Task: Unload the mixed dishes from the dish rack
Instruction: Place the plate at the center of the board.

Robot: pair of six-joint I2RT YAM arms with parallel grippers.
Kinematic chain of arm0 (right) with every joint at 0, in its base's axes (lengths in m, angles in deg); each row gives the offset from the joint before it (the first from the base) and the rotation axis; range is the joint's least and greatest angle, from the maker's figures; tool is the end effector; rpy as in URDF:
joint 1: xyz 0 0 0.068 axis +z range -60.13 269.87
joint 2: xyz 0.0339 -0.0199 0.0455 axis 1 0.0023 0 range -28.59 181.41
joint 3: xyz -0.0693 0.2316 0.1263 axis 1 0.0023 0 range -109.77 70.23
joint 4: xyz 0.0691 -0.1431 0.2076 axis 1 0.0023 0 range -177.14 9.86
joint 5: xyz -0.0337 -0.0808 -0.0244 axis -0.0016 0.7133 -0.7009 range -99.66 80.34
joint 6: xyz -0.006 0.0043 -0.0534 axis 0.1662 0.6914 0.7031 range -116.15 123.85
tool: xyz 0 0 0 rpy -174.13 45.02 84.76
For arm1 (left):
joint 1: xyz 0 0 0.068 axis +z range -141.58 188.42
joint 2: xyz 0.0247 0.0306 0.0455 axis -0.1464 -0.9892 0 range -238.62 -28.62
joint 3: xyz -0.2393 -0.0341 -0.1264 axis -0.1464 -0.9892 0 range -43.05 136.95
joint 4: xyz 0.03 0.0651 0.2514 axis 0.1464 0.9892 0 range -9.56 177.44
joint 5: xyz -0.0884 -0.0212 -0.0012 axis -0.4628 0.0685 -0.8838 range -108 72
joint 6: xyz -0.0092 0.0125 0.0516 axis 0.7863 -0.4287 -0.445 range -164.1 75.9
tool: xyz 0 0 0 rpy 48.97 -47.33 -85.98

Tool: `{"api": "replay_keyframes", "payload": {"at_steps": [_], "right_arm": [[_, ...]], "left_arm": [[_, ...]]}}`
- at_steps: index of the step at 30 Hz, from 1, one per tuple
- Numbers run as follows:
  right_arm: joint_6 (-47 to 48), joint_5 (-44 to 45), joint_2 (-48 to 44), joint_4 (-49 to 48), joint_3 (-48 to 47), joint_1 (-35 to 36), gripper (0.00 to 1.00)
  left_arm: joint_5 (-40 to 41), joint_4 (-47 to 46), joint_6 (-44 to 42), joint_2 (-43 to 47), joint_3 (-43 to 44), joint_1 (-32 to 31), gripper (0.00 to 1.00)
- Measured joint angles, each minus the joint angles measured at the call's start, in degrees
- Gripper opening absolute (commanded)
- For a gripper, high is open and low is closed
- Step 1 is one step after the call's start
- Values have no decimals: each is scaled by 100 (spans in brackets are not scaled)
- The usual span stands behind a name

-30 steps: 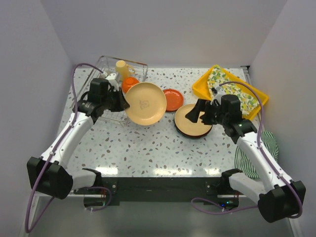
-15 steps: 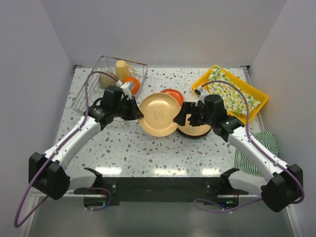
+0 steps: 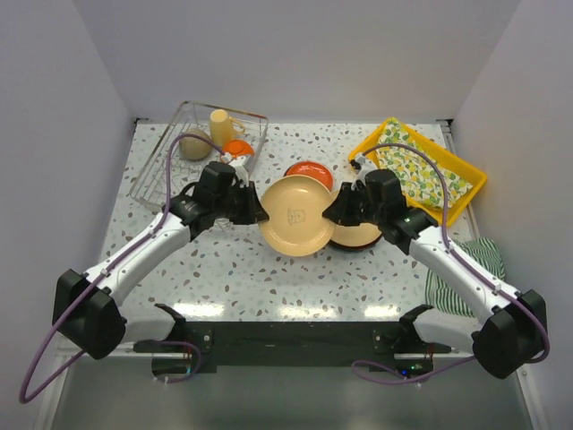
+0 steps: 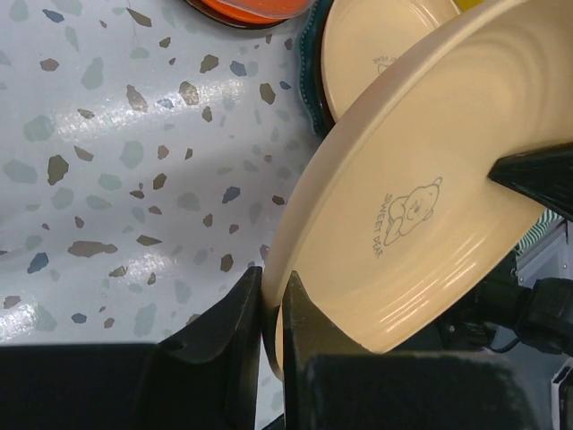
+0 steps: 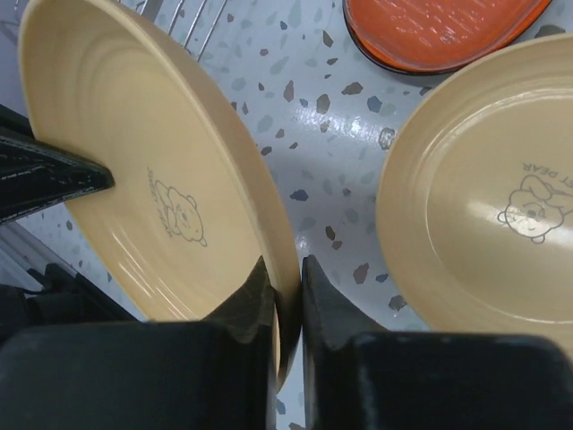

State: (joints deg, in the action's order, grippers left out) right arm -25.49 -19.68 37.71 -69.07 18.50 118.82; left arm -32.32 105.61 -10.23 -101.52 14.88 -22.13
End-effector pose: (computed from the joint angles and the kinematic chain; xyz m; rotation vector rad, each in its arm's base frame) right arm 0.2227 0.1302 0.2927 -0.0995 2.2318 0.7655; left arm 0.2345 -0.1486 0.2905 0.0705 2.3991 -0.8485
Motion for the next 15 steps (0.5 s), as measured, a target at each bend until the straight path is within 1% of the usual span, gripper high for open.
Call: {"api": "replay_keyframes", "payload": {"at_steps": [3,4,5,6,8,9,10,11,12,13,14,15], "right_arm": [[109,50,-46,85,-68,31,0],[120,52,-48,105,-68,31,0],[131,55,-48,116,-70,31,0],[129,42,-48,125,-74,35,0],[177,136,-50,168,-107,66,0],[205,247,-48,219,-107,66,0],[221,328,-48,271,-107,61,0],[238,437,-48,345,-107,50,0],[254,511,-48,407,-107,44,0],[267,564,-48,439,-107,33,0],[289,632,-48,494,-107,33,0],[310,673,-48,535,-107,28,0]], "left_arm": [[85,-15,0,-35,-2,15,13],[101,-15,-7,-33,-2,9,26],[116,-13,-15,-33,-2,0,32],[175,2,-50,-33,-2,-7,40],[334,42,-120,-33,-2,-26,49],[428,63,-173,-20,0,-31,60],[527,96,-229,0,7,-35,66],[697,160,-289,35,31,-35,71],[796,214,-372,70,57,-37,77],[962,284,-442,118,94,-37,81],[1145,350,-520,179,140,-37,83],[1322,400,-603,251,190,-39,89]]}}
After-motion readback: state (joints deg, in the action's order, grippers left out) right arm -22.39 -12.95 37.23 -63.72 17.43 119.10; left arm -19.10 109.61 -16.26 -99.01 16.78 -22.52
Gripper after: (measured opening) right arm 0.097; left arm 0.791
